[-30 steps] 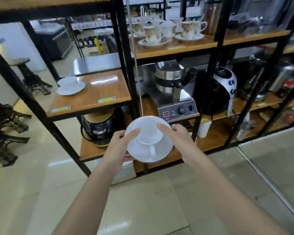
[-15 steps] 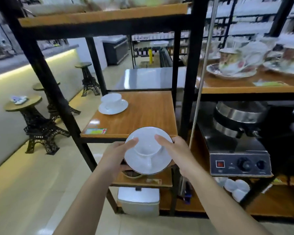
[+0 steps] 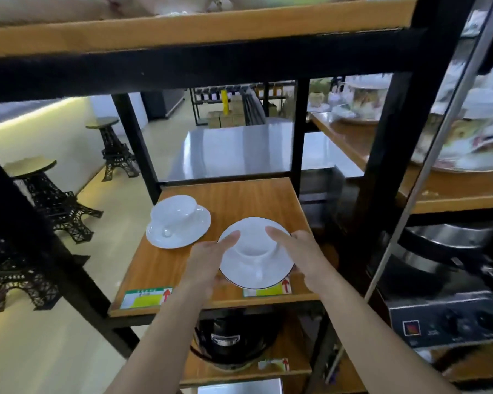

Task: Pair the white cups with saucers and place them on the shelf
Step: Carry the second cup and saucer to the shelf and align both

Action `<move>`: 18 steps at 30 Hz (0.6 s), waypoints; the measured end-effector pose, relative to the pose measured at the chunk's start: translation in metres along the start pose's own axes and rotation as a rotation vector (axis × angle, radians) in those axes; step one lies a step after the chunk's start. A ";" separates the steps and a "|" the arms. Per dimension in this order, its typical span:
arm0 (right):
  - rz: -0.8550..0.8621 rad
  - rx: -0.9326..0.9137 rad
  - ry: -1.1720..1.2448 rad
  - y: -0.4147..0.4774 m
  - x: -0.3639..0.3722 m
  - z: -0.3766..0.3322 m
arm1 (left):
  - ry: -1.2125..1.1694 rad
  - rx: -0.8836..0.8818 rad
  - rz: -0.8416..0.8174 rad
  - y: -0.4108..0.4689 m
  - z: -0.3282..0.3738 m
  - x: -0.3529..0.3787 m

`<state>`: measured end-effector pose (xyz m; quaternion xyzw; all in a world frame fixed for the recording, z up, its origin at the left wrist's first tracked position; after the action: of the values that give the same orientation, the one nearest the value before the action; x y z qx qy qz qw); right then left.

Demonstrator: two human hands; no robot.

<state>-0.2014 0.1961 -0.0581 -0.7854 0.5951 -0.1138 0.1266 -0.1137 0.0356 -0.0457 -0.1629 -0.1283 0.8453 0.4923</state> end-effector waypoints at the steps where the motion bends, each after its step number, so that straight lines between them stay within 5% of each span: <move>1: 0.019 0.001 0.004 0.009 0.003 -0.004 | 0.006 0.003 -0.019 0.011 0.005 0.000; 18: 0.230 0.027 -0.009 0.099 0.003 -0.016 | 0.042 -0.121 -0.083 0.122 0.022 0.023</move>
<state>-0.2955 0.1663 -0.0762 -0.7107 0.6790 -0.1033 0.1521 -0.2297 -0.0048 -0.0749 -0.2046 -0.1754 0.8112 0.5189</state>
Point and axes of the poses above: each hand's wrist, its own y-axis towards the middle knuckle, its own x-axis out of the palm, z = x × y, the point moved 8 cm from there along y, towards the middle knuckle, and after that the axes turned 9 degrees about y, right-handed, at the moved point
